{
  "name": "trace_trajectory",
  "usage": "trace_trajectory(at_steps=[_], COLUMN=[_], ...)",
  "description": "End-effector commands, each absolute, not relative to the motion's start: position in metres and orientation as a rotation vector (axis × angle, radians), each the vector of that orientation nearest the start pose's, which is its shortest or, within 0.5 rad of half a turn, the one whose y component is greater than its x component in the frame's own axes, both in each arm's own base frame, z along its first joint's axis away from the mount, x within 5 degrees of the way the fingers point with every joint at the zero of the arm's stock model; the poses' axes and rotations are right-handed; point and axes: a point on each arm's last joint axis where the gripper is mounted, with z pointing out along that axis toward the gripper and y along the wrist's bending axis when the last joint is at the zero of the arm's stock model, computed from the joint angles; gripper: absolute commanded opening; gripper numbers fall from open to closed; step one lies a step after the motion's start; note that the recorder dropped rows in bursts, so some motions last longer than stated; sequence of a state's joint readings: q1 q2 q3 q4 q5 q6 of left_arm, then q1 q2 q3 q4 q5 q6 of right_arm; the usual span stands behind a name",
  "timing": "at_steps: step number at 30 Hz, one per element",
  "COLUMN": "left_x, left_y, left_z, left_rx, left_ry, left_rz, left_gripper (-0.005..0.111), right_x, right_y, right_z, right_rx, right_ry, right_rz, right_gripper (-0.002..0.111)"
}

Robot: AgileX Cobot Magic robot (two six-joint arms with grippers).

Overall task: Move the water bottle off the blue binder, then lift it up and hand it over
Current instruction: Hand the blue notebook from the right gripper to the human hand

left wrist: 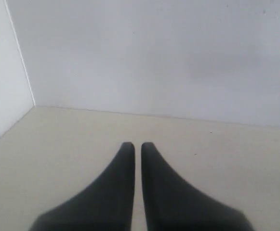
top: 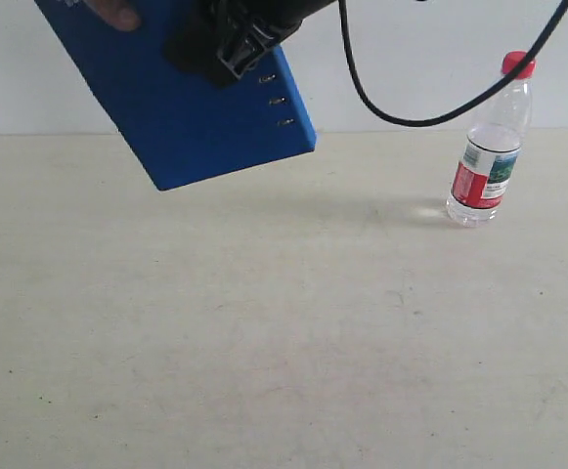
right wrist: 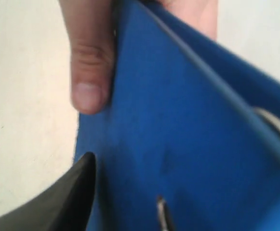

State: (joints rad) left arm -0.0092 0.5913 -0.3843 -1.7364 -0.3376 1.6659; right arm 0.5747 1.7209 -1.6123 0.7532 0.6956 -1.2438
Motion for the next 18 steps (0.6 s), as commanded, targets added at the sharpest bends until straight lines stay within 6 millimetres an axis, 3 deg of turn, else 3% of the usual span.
trace_trajectory(at_steps=[1, 7, 13, 18], left_x=[0.101, 0.085, 0.072, 0.057], left_y=[0.027, 0.017, 0.030, 0.046], left_z=[0.269, 0.254, 0.255, 0.255], left_rx=[-0.374, -0.293, -0.406, -0.569], left_ry=[1.669, 1.620, 1.554, 1.496], left_rz=[0.133, 0.011, 0.114, 0.259], left_gripper=[0.004, 0.004, 0.004, 0.004], right_x=[0.309, 0.306, 0.299, 0.281], right_y=[0.243, 0.241, 0.240, 0.220], right_z=[0.396, 0.398, 0.399, 0.432], right_rx=[-1.284, -1.270, -1.302, -1.190], right_ry=[1.522, 1.542, 1.572, 1.579], right_rz=[0.447, 0.473, 0.517, 0.449], right_gripper=[0.000, 0.005, 0.053, 0.055])
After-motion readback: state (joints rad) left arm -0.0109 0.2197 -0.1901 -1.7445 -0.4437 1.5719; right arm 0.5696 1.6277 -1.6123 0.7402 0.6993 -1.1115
